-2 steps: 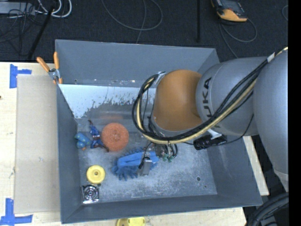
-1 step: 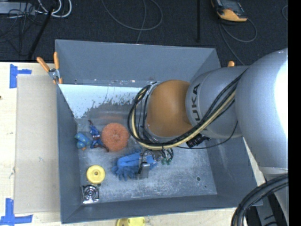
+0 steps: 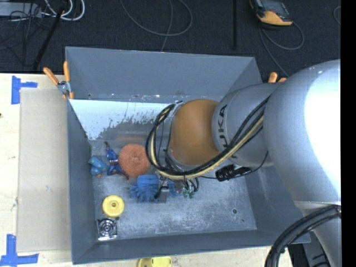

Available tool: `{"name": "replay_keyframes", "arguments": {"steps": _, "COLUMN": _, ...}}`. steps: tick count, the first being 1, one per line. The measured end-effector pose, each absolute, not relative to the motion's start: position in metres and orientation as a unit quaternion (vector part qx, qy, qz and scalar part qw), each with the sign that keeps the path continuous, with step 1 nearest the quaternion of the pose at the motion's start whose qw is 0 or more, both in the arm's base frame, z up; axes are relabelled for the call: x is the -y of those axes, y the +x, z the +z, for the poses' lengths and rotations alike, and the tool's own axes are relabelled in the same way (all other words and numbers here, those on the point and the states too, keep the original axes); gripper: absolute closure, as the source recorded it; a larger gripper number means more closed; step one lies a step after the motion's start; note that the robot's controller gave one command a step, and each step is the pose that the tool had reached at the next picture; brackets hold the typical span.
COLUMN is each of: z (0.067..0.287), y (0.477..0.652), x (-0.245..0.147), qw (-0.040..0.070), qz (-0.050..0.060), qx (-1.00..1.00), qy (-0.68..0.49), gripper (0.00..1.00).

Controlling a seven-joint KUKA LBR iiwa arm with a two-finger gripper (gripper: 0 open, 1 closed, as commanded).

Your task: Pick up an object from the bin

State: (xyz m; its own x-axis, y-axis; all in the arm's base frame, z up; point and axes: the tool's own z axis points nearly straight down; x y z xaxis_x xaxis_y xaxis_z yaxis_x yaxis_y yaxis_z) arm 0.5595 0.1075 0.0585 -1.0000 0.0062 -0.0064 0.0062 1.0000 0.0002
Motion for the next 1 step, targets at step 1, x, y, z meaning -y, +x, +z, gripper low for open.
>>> {"name": "replay_keyframes", "arguments": {"steps": 1, "z": 0.0600, "y": 0.5586, "x": -0.1076, "qw": 0.004, "qz": 0.000, "qx": -1.000, "qy": 0.012, "gripper": 1.00}}
